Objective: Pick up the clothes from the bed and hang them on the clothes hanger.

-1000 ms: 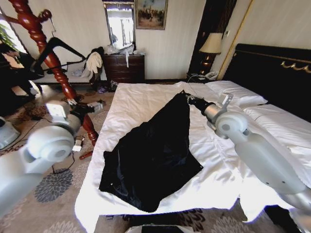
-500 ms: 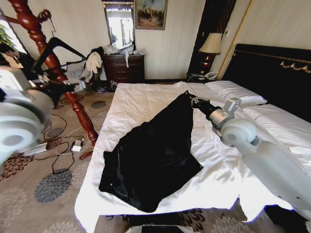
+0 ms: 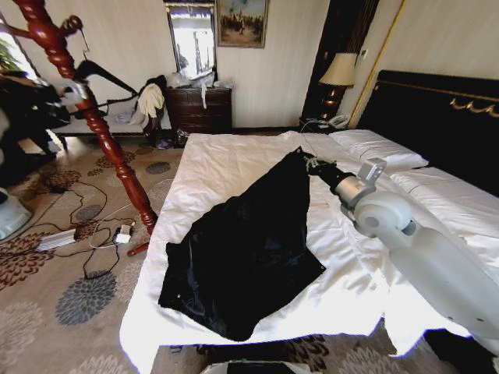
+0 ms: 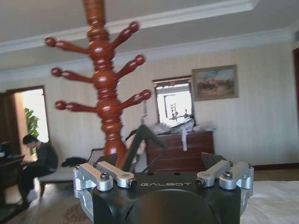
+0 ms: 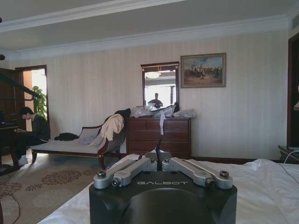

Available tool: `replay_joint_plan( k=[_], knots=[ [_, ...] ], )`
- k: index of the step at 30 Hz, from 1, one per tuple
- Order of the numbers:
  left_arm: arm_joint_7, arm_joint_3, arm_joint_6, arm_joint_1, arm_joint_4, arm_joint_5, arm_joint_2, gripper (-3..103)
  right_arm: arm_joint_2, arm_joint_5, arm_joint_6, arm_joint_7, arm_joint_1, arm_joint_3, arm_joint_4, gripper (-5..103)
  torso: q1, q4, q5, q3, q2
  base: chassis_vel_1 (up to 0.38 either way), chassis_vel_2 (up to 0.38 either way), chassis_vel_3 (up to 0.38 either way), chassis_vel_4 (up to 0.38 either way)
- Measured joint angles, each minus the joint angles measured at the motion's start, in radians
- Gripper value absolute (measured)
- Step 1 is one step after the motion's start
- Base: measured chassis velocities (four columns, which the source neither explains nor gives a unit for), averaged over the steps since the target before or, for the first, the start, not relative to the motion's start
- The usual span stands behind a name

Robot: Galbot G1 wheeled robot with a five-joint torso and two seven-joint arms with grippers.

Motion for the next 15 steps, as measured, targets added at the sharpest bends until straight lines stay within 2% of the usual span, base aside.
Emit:
replay_joint_plan(
  k=[5, 10, 14, 15],
  knots=[
    [0.038, 0.044, -0.011, -0.020, 0.078, -0.001, 0.003, 100, -0.004, -0.001, 0.002, 0.001, -0.005, 0.005, 0.007, 0, 0.000, -0.0004, -0.0004, 0.000, 0.000, 0.000, 0.000, 0.000, 0.000],
    [0.073, 0.062, -0.035, -0.017, 0.183, 0.011, 0.004, 100, 0.032, 0.000, 0.002, -0.005, 0.037, -0.039, -0.013, 0, 0.000, 0.0002, -0.0003, 0.000, 0.000, 0.000, 0.000, 0.000, 0.000],
    [0.084, 0.067, -0.040, -0.013, 0.210, 0.018, 0.004, 100, 0.046, 0.000, 0.002, -0.009, 0.047, -0.051, -0.022, 0, 0.000, 0.0004, -0.0003, 0.000, 0.000, 0.000, 0.000, 0.000, 0.000],
    [0.094, 0.070, -0.043, -0.010, 0.221, 0.021, 0.004, 100, 0.050, -0.001, 0.001, -0.011, 0.049, -0.054, -0.024, 0, 0.000, -0.0002, -0.0003, 0.000, 0.000, 0.000, 0.000, 0.000, 0.000]
  ],
)
